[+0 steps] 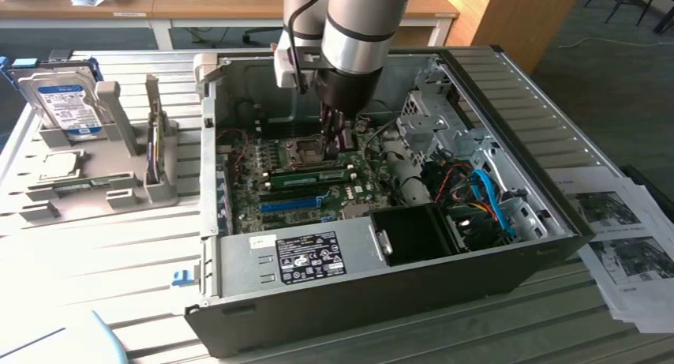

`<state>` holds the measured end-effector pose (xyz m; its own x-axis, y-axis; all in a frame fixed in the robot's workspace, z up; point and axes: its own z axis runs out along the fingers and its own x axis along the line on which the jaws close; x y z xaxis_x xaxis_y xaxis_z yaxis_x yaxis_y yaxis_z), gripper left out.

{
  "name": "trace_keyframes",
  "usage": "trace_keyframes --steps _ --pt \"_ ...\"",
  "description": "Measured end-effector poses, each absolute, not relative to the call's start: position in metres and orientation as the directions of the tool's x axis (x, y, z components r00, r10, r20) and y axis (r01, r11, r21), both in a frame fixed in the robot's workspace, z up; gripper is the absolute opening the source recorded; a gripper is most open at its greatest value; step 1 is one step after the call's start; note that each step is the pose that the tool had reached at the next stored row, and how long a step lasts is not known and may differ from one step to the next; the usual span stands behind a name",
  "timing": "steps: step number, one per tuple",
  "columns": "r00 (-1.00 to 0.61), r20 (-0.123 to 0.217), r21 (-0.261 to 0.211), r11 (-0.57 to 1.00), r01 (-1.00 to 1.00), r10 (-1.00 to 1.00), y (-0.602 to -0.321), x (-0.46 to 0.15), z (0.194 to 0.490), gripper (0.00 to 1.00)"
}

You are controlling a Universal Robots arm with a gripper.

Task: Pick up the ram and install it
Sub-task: 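Insert the ram into the slot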

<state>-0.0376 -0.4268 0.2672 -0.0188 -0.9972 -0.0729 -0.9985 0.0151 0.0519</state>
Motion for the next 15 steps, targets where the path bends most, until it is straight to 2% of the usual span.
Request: trace_keyframes --steps 15 --pt "-0.019 -0.073 0.052 0.015 -0.999 -0.997 -0.4268 -0.0376 0.2777 0.18"
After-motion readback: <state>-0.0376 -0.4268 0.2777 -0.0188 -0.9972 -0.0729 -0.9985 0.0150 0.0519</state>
